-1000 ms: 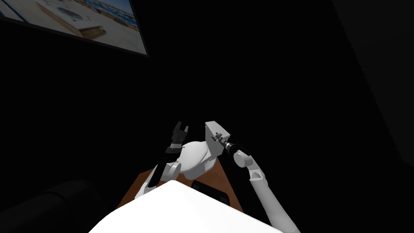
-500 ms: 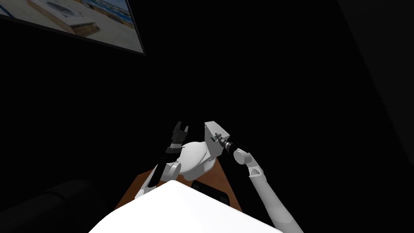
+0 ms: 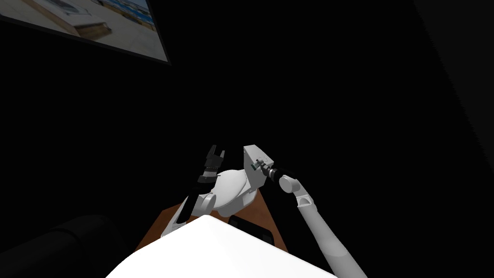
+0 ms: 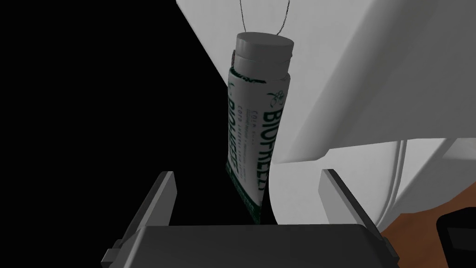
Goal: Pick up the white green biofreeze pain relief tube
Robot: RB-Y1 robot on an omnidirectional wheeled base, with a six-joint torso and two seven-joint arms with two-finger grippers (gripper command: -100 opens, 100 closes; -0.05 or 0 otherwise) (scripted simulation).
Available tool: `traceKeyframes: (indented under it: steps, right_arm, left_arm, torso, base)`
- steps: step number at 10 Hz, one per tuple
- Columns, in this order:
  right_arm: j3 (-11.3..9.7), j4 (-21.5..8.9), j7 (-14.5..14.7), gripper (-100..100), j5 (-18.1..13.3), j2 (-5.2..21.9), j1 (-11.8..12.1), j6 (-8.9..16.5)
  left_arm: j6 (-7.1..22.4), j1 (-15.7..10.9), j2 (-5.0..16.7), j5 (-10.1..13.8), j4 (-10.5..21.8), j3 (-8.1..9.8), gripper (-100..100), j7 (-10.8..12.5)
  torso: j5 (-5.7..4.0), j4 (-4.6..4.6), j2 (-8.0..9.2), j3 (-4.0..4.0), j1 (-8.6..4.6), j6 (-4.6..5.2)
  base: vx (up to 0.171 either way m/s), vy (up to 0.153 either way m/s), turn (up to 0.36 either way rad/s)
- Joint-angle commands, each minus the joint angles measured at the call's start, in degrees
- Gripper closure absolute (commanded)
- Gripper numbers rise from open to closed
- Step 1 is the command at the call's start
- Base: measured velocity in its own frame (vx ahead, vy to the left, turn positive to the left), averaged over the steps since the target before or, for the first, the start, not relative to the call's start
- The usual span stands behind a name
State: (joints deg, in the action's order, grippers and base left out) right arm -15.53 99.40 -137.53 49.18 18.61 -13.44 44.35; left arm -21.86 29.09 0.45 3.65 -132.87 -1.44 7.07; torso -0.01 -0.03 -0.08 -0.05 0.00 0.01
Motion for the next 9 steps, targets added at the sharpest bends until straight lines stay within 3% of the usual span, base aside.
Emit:
traceKeyframes:
  steps: [1, 2, 3, 4, 5, 9]
  right_arm:
    - [-0.09, -0.45, -1.75, -100, 0.76, 0.53, -0.66, 0.88]
    - [-0.05, -0.27, -1.06, -100, 0.48, 0.34, -0.42, 0.54]
    - [-0.05, -0.3, -1.28, 0, 0.54, 0.37, -0.46, 0.65]
    - [-0.05, -0.3, -1.26, -100, 0.53, 0.37, -0.45, 0.64]
    - [-0.05, -0.3, -1.26, 100, 0.53, 0.37, -0.46, 0.64]
    - [-0.05, -0.3, -1.26, 100, 0.53, 0.37, -0.46, 0.64]
  left_arm:
    - [0.0, 0.0, 0.0, 0.0, 0.0, 0.0, 0, 0.0]
    - [0.0, 0.0, 0.0, 0.0, 0.0, 0.0, 0, 0.0]
    - [0.0, 0.0, 0.0, 0.0, 0.0, 0.0, 0, 0.0]
    - [0.0, 0.0, 0.0, 0.0, 0.0, 0.0, 0, 0.0]
    - [0.0, 0.0, 0.0, 0.0, 0.0, 0.0, 0, 0.0]
    - [0.0, 0.0, 0.0, 0.0, 0.0, 0.0, 0, 0.0]
  torso:
    - [0.0, 0.0, 0.0, 0.0, 0.0, 0.0]
    - [0.0, 0.0, 0.01, 0.0, 0.0, 0.0]
    - [0.0, 0.01, 0.05, 0.03, 0.01, 0.0]
    - [0.0, 0.02, 0.08, 0.05, 0.02, 0.0]
    - [0.0, 0.02, 0.1, 0.05, 0.03, 0.0]
    - [0.01, 0.02, 0.11, 0.06, 0.03, 0.0]
  base:
    - [0.023, -0.004, -0.007]
    - [0.01, -0.002, -0.001]
    - [0.0, 0.0, 0.0]
    - [0.0, 0.0, 0.0]
    - [0.0, 0.0, 0.0]
    - [0.0, 0.0, 0.0]
